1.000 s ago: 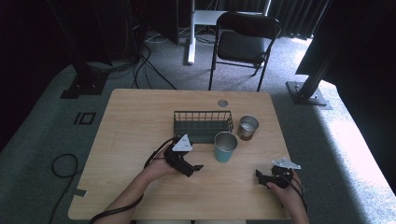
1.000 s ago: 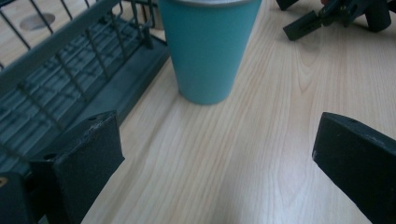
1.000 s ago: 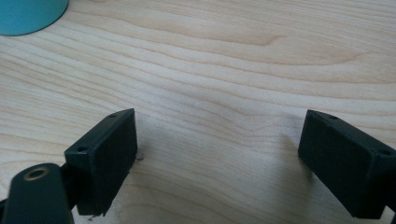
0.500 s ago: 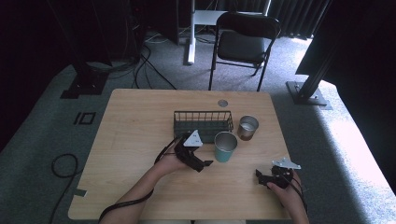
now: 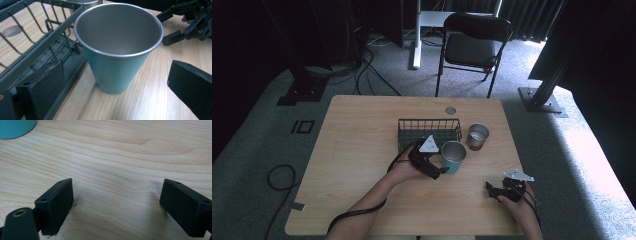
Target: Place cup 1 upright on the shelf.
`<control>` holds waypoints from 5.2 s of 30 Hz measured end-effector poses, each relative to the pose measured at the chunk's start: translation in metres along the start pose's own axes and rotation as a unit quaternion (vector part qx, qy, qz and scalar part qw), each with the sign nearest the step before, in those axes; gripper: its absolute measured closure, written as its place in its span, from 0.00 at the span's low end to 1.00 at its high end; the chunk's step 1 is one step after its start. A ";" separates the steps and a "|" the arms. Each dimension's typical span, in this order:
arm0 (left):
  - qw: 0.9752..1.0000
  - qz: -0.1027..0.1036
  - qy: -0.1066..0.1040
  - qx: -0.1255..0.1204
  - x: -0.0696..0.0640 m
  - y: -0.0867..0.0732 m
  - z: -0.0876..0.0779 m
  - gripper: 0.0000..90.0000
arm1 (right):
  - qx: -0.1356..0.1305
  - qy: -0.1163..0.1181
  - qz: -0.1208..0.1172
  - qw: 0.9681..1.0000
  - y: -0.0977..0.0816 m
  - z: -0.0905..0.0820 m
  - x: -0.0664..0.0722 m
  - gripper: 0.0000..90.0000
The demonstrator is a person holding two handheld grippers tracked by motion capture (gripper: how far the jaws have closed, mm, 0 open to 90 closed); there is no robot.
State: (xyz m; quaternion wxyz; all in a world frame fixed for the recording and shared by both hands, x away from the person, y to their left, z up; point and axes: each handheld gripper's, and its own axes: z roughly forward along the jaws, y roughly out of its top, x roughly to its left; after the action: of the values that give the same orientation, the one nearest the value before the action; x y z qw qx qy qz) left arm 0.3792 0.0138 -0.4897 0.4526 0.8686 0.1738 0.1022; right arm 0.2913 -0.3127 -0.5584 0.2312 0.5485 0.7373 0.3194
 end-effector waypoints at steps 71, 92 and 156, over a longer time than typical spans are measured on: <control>1.000 0.011 0.020 -0.017 -0.008 0.043 0.002 0.16 | 0.000 0.000 0.000 1.000 0.000 0.000 0.000 0.13; 0.998 0.018 0.044 -0.039 0.001 0.071 -0.038 0.16 | -0.001 0.000 0.000 1.000 0.000 0.000 0.000 0.13; 0.959 -0.164 0.226 -0.040 0.097 0.013 -0.035 0.16 | 0.000 0.000 0.000 1.000 0.000 0.000 0.000 0.13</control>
State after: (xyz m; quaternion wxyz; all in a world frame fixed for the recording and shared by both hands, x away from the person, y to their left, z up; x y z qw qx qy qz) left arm 0.4592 0.0719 -0.4572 0.4463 0.7638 0.4076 0.2266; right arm 0.2912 -0.3126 -0.5584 0.2308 0.5488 0.7373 0.3194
